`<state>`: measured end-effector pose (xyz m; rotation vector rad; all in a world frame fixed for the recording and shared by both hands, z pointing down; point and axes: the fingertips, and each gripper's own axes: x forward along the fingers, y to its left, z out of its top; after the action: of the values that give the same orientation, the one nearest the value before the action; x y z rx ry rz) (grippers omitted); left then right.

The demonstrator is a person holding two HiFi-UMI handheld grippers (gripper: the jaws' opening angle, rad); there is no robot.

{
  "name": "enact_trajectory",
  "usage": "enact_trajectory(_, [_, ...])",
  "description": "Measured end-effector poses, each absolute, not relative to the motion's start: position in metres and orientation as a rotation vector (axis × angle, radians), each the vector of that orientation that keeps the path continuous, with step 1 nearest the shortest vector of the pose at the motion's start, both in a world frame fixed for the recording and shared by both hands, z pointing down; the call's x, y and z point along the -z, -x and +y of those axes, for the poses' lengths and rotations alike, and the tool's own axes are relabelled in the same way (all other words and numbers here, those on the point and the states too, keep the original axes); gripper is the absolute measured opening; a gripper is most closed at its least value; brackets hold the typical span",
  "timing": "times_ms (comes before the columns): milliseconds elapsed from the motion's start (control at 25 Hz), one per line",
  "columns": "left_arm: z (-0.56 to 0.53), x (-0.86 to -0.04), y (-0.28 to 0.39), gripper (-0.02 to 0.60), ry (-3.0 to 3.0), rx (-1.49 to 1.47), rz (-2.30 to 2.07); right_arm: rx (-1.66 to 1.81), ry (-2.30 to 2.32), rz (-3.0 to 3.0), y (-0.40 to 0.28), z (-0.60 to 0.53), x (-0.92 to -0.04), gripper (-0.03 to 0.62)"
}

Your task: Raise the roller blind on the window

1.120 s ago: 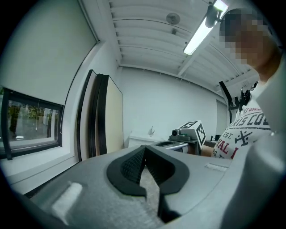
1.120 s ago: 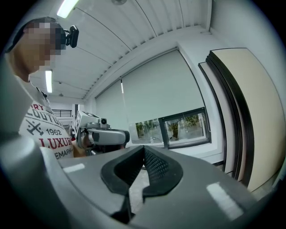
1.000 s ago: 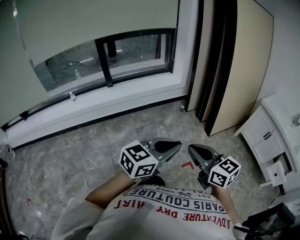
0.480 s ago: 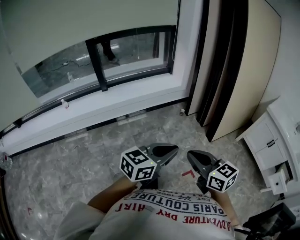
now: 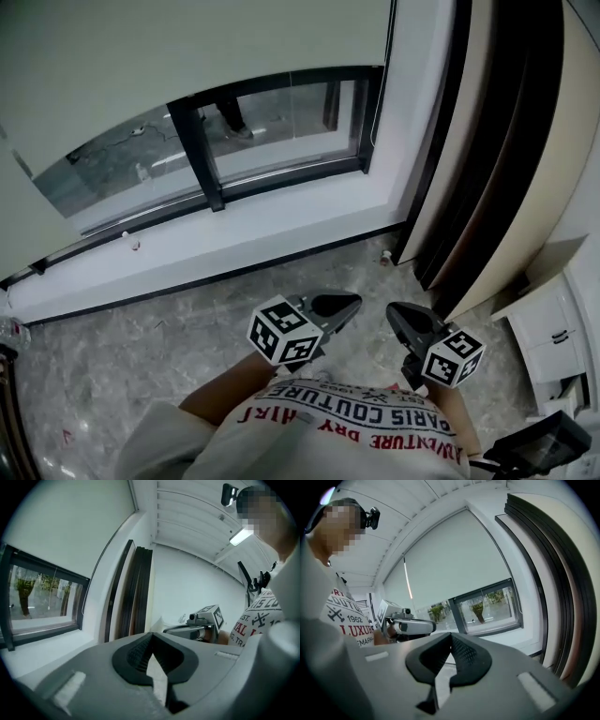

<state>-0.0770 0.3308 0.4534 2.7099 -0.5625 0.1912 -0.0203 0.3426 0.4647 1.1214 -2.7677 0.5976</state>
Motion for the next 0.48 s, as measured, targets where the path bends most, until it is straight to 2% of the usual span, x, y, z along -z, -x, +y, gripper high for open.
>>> enact_trajectory(240, [0.258, -0.444, 0.083, 0.002, -2.746, -0.160, -0.535, -0.522, -1.194, -2.762, 0.023, 0.272, -0.448, 0.005])
enact_trajectory(480, [0.245, -0.439, 0.072, 0.002, -2.807, -0.150, -0.390, -0.574, -1.201, -2.781, 0.024, 0.237, -0.449, 0.005])
